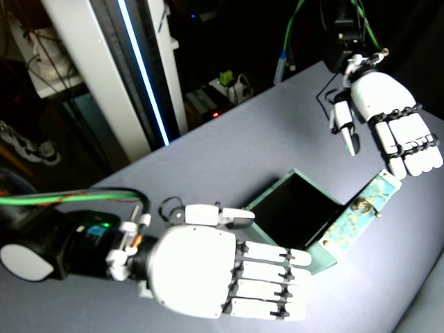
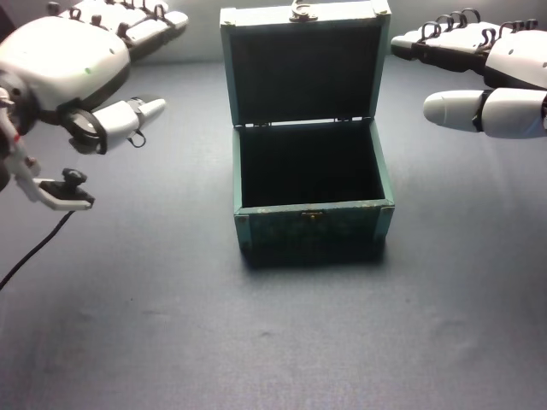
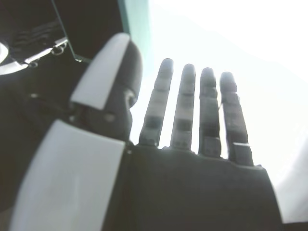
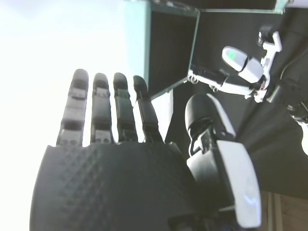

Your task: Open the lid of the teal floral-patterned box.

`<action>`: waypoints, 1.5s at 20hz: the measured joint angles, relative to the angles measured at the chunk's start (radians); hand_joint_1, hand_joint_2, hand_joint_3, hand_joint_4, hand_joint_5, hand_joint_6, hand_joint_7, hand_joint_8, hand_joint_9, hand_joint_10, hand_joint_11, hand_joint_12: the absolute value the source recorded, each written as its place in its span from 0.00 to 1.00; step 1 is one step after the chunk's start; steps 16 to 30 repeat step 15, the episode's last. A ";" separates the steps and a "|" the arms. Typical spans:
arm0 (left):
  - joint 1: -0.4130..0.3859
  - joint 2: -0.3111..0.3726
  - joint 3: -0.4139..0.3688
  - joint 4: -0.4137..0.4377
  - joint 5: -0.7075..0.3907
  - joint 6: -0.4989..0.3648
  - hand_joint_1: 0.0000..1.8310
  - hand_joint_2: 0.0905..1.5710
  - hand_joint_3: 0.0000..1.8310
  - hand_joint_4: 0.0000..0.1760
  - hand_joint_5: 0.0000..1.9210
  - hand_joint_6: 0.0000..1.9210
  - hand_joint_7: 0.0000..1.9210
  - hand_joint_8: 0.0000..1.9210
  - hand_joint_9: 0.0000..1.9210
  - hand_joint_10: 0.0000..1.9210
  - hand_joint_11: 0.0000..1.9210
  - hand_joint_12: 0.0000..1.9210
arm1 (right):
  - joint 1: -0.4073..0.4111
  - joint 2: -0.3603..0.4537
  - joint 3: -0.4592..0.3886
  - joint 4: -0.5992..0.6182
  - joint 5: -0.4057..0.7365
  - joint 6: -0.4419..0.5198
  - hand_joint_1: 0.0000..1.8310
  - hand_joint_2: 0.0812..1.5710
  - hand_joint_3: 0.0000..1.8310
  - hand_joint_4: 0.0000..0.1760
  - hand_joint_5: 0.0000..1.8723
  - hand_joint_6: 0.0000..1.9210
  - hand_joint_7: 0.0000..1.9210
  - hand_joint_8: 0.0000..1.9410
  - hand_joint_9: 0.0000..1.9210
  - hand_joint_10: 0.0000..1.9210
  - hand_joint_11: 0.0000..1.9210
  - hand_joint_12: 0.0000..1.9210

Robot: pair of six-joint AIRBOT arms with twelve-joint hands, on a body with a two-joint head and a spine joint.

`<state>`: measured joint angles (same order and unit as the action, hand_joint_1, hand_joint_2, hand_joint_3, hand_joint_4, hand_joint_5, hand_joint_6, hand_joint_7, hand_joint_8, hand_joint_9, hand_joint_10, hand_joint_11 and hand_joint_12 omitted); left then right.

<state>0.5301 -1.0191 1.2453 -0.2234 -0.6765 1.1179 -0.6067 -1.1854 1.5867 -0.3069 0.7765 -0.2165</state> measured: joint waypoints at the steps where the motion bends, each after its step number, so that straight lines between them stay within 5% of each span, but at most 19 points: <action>1: 0.009 0.007 -0.009 -0.001 -0.011 0.002 0.17 0.94 0.00 0.00 0.03 0.00 0.04 0.00 0.02 0.00 0.00 0.00 | 0.000 0.008 -0.009 0.010 -0.005 -0.016 0.00 0.91 0.00 0.17 0.06 0.00 0.10 0.00 0.14 0.01 0.01 0.33; 2: 0.016 0.020 -0.026 -0.004 -0.026 0.002 0.15 0.94 0.00 0.00 0.04 0.00 0.03 0.00 0.01 0.00 0.00 0.00 | 0.000 0.014 -0.023 0.034 -0.005 -0.042 0.00 0.92 0.00 0.03 0.07 0.00 0.07 0.00 0.08 0.01 0.00 0.20; 5: 0.062 0.070 -0.086 -0.001 -0.111 0.003 0.19 0.93 0.00 0.00 0.06 0.00 0.07 0.01 0.05 0.01 0.04 0.02 | -0.002 0.054 -0.091 0.076 0.002 -0.135 0.00 0.86 0.00 0.01 0.07 0.00 0.05 0.00 0.02 0.00 0.00 0.02; 8: 0.140 0.135 -0.156 -0.030 -0.267 -0.006 0.17 0.93 0.00 0.00 0.07 0.00 0.08 0.00 0.07 0.00 0.05 0.03 | -0.033 0.130 -0.164 0.187 0.089 -0.211 0.00 0.88 0.00 0.02 0.08 0.00 0.05 0.00 0.03 0.01 0.03 0.02; 9: 0.164 0.149 -0.169 -0.041 -0.314 -0.031 0.17 0.93 0.00 0.00 0.07 0.00 0.08 0.00 0.07 0.00 0.06 0.04 | -0.053 0.151 -0.184 0.210 0.134 -0.215 0.00 0.87 0.00 0.15 0.09 0.01 0.06 0.00 0.03 0.01 0.02 0.02; 12: 0.235 0.162 -0.187 -0.014 -0.491 -0.170 0.26 0.93 0.00 0.00 0.10 0.01 0.09 0.00 0.06 0.00 0.01 0.14 | -0.109 0.197 -0.259 0.235 0.284 -0.218 0.00 0.90 0.01 0.00 0.10 0.01 0.08 0.01 0.05 0.01 0.04 0.03; 15: 0.301 0.162 -0.193 0.019 -0.595 -0.290 0.27 0.93 0.00 0.00 0.07 0.00 0.05 0.00 0.03 0.00 0.00 0.00 | -0.141 0.225 -0.308 0.228 0.405 -0.211 0.00 0.97 0.00 0.00 0.11 0.00 0.09 0.00 0.06 0.00 0.06 0.05; 30: 0.301 0.162 -0.193 0.019 -0.595 -0.290 0.27 0.93 0.00 0.00 0.07 0.00 0.05 0.00 0.03 0.00 0.00 0.00 | -0.141 0.225 -0.308 0.228 0.405 -0.211 0.00 0.97 0.00 0.00 0.11 0.00 0.09 0.00 0.06 0.00 0.06 0.05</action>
